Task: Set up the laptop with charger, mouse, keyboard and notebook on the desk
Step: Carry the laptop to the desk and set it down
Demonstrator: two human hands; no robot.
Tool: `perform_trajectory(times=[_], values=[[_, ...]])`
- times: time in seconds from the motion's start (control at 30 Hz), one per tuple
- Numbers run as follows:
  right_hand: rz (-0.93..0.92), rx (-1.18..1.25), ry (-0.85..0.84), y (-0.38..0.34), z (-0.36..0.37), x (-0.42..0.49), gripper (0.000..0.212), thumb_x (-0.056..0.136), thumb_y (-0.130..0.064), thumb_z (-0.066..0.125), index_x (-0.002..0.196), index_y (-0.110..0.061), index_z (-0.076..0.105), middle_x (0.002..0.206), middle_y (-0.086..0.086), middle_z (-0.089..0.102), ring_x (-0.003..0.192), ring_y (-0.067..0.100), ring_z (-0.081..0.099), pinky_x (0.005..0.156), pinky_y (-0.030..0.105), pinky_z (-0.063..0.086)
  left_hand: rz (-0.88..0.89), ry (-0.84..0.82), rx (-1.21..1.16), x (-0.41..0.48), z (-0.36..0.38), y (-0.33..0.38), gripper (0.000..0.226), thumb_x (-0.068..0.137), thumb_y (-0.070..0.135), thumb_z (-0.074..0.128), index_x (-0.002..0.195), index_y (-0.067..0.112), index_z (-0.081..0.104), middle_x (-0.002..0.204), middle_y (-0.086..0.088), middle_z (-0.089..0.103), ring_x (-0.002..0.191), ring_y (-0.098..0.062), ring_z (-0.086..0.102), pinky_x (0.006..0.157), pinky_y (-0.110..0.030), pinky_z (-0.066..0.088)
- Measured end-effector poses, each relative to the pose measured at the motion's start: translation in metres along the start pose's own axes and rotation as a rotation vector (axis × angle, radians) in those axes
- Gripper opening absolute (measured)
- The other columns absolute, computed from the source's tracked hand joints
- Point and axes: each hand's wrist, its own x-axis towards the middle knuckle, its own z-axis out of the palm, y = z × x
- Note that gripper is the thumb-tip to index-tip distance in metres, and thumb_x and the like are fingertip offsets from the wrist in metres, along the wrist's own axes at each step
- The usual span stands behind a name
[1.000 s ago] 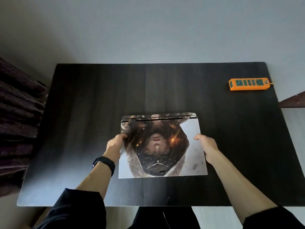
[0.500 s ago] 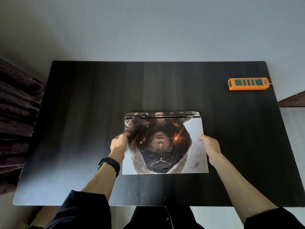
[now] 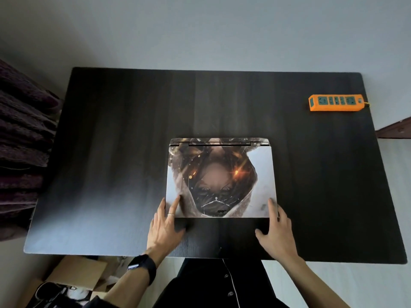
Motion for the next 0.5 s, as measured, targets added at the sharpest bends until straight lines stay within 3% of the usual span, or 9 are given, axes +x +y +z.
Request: perform_trajectory(times=[0.17,0.37,0.5], values=[[0.000,-0.004,0.059,0.001,0.001,0.004,0.101,0.085,-0.034,0.075,0.157,-0.034,0.004,0.155,0.010,0.033,0.139,0.033,0.037,0.106,0.044,0.045,0.044,0.050,0.032,0.013,-0.005,-0.006,0.099,0.079,0.021,0.071,0.150,0.054,0.011,0.146,-0.020,0.040,0.130,-0.039,0.043,0.108,-0.047,0.041],[0.038,0.009,0.122,-0.014,-0.004,0.018,0.097,0.084,-0.025,0.074,0.154,-0.040,0.008,0.147,0.010,0.037,0.130,0.033,0.041,0.092,0.042,0.052,-0.008,0.021,0.045,0.020,-0.014,0.013,0.104,0.075,0.012,0.063,0.147,0.060,0.006,0.146,-0.020,0.030,0.133,-0.038,0.031,0.110,-0.048,0.037],[0.064,0.037,0.110,-0.020,-0.009,0.028,0.102,0.083,-0.023,0.075,0.153,-0.046,0.004,0.150,0.009,0.031,0.131,0.033,0.038,0.095,0.041,0.050,-0.050,0.025,0.031,0.027,-0.014,0.019,0.107,0.073,0.011,0.062,0.144,0.065,0.003,0.147,-0.018,0.027,0.136,-0.037,0.027,0.110,-0.051,0.036]])
